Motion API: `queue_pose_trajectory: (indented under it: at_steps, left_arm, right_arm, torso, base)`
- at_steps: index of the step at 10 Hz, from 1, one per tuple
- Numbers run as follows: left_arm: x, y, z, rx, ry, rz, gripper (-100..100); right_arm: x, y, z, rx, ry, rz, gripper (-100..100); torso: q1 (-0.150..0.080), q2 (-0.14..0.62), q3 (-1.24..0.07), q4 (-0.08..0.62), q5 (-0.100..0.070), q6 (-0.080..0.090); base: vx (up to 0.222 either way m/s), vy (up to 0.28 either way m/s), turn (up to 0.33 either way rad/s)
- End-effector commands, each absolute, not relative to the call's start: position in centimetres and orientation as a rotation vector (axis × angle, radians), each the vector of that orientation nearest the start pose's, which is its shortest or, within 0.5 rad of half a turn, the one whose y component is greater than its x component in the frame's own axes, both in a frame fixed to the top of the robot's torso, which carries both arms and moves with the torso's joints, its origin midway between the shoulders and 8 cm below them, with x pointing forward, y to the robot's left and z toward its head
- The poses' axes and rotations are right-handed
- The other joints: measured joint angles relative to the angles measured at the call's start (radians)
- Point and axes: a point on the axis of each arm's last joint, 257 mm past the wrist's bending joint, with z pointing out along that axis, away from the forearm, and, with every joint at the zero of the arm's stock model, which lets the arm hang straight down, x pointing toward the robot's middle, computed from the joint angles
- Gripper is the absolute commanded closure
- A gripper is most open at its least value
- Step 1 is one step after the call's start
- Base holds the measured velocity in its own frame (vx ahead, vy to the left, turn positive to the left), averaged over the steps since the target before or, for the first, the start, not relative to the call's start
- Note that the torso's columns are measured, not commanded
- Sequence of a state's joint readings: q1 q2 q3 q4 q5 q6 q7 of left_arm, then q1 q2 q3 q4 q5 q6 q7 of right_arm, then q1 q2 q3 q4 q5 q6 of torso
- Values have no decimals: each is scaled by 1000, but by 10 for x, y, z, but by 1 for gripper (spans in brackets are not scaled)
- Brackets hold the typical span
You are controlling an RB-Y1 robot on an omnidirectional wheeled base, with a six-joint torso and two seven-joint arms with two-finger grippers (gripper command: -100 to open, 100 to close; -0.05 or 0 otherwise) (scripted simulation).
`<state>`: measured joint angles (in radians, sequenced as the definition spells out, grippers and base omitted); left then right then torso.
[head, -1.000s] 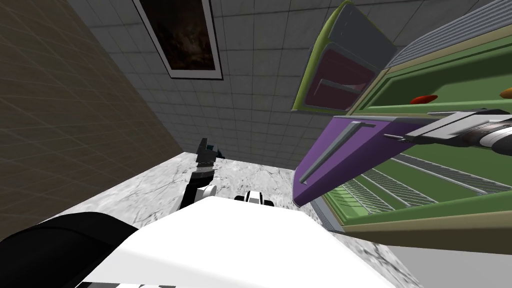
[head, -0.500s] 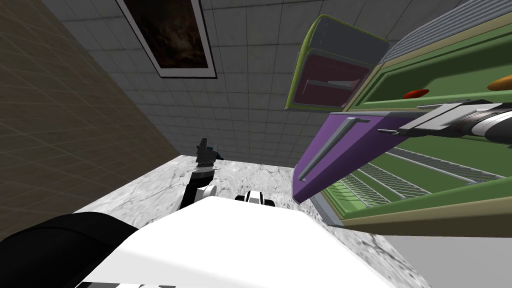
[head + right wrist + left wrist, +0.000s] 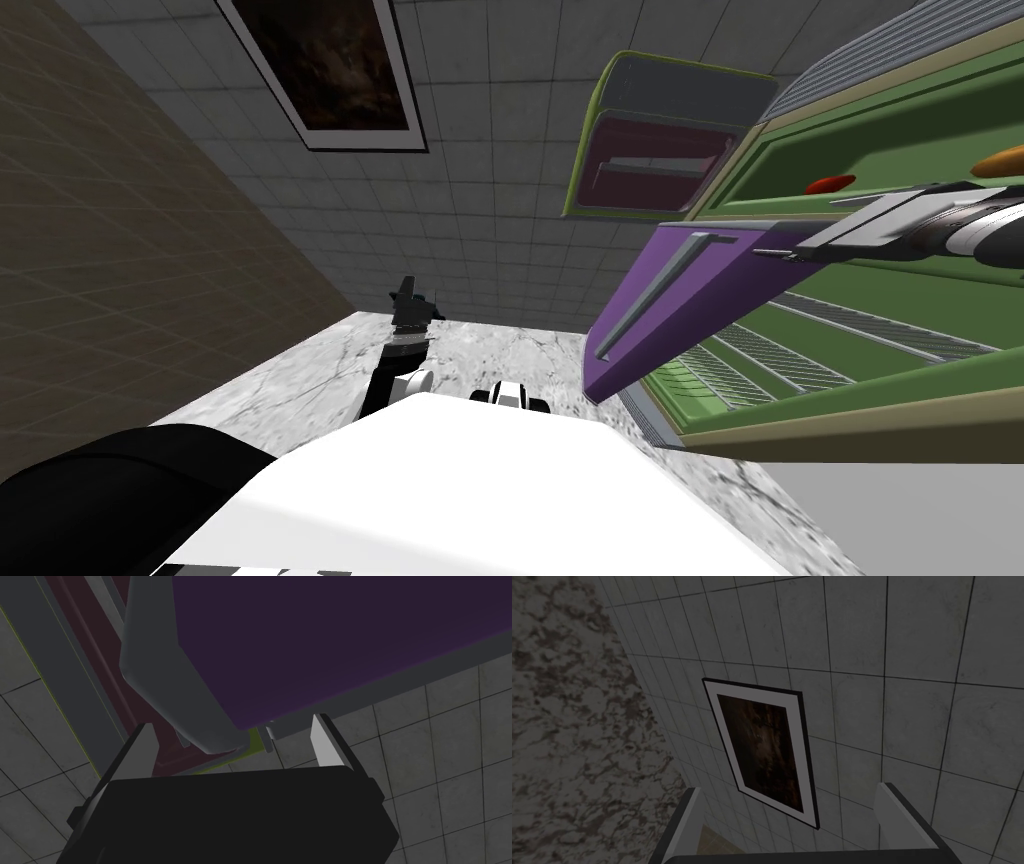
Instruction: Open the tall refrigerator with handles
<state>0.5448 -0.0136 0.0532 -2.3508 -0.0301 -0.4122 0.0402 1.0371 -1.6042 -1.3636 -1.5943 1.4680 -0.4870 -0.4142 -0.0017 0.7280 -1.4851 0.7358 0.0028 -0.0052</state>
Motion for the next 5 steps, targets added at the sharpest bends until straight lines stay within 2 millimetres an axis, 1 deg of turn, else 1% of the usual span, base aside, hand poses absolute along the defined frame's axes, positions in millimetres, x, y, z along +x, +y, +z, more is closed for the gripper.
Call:
queue_pose_trajectory:
  at_steps: [1,5]
  left_arm:
    - [338,300,26,-704,642,-1235,0]
    - [338,300,26,-704,642,-1235,0]
  right_arm:
    - [430,-614,217,-882,1564,-1089,0]
    - [430,-612,218,-884,1561,-1086,0]
  torso:
    - [-2,2,3,0,-3,2]
    - [-2,7,7,0,-5,5]
  base:
    - [-10,10,-10]
    - [-4,6,-3]
